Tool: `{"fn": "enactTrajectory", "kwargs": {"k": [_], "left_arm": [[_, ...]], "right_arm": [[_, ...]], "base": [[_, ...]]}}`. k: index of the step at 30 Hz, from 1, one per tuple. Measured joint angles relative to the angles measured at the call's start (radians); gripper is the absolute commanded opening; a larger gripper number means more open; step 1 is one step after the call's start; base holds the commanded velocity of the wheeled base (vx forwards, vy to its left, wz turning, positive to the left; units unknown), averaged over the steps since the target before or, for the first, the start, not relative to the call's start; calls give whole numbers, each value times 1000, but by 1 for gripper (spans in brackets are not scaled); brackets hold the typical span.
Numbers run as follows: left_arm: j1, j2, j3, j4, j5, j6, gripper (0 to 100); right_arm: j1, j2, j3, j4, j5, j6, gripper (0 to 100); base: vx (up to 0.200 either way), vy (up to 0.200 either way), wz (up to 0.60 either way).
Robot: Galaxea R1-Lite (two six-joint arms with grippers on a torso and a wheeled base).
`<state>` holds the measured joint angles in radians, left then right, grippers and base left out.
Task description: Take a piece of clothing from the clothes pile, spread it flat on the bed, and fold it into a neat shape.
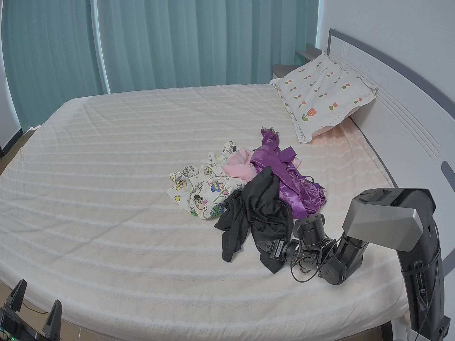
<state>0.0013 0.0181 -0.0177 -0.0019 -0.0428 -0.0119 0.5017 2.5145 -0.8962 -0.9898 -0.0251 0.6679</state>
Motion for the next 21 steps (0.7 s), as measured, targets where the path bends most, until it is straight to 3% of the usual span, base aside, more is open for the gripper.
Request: {"fn": "enactTrajectory", "kwargs": {"k": [14, 21], "left_arm": [[0, 0, 0, 1, 0, -5, 100], [0, 0, 0, 1, 0, -4, 100]], "right_arm": [[8, 1, 7, -18, 34, 2, 0], [0, -63, 170, -224, 144, 47, 0]], "base": [[0, 0, 0], [0, 0, 0]]}}
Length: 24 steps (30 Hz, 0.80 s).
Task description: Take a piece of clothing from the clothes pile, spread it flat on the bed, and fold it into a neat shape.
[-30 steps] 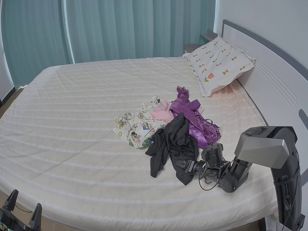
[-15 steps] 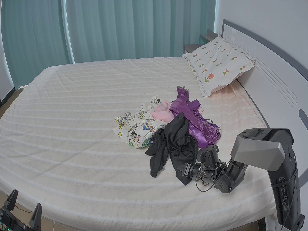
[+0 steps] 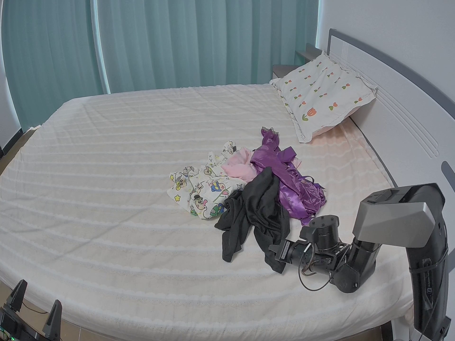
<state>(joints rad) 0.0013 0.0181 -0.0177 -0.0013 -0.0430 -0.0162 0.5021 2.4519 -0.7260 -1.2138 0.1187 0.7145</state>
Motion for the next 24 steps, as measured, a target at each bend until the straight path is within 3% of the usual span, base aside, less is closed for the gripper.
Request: {"fn": "enactTrajectory", "kwargs": {"k": [8, 19, 24], "left_arm": [[0, 0, 0, 0, 0, 5, 100], [0, 0, 0, -1, -1, 11, 100], [0, 0, 0, -13, -23, 66, 100]], "right_arm": [[-34, -97, 317, -290, 74, 31, 0], [-60, -310, 609, -340, 132, 103, 0], [-73, -377, 687, -339, 146, 113, 0]], "base": [[0, 0, 0], [0, 0, 0], [0, 0, 0]]}}
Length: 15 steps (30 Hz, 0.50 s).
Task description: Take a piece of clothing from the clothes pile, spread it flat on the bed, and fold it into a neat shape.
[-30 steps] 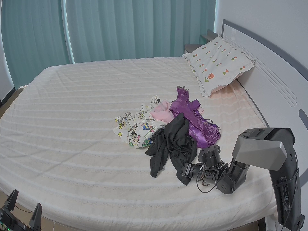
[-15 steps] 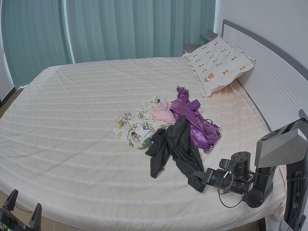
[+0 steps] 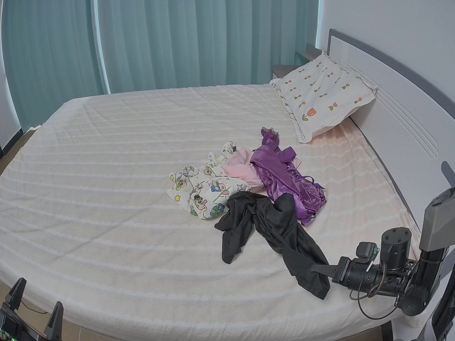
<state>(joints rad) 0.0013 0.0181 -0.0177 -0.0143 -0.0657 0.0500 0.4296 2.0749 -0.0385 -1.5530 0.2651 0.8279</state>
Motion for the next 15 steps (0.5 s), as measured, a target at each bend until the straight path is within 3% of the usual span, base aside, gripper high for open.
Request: {"fn": "enactTrajectory", "kwargs": {"k": [7, 15], "left_arm": [[-1, 29, -109, -33, -72, -63, 100], [-4, 240, -189, -46, -226, -74, 100]], "right_arm": [[-26, -47, 19, 0, -1, 3, 0], [-40, -64, 21, 0, 1, 4, 0]], "base": [[0, 0, 0], [0, 0, 0]]}}
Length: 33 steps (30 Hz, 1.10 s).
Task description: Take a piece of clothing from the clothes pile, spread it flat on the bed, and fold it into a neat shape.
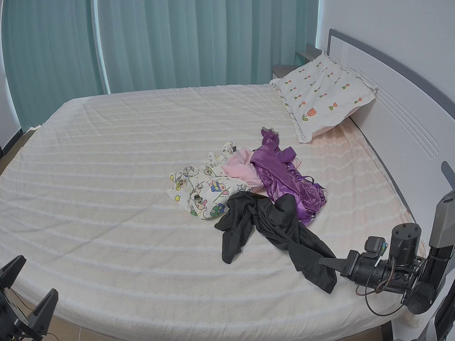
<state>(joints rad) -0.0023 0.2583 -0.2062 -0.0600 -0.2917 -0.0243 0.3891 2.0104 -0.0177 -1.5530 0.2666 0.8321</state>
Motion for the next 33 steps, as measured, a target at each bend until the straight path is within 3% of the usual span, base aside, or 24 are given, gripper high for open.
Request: {"fn": "enactTrajectory", "kwargs": {"k": [5, 9, 15, 20, 25, 33], "left_arm": [[-14, 187, -20, -16, -79, 37, 100], [-73, 358, -27, -52, -114, 55, 100], [-163, 564, -31, -103, -130, 64, 100], [-211, 762, -35, -227, -129, 30, 100], [-268, 974, -37, -384, -70, -49, 100], [-420, 1287, -51, -593, 86, -226, 100]], "right_arm": [[-2, -4, 0, 0, 0, 0, 0], [5, -6, 0, 0, -1, 0, 0], [16, -8, 0, 0, -4, -1, 0], [18, -6, 0, 0, -8, 0, 0], [15, -3, 0, 0, -8, 0, 0], [6, 4, 0, 0, -10, 1, 0]], "base": [[0, 0, 0], [0, 0, 0], [0, 0, 0], [0, 0, 0], [0, 0, 0], [0, 0, 0]]}}
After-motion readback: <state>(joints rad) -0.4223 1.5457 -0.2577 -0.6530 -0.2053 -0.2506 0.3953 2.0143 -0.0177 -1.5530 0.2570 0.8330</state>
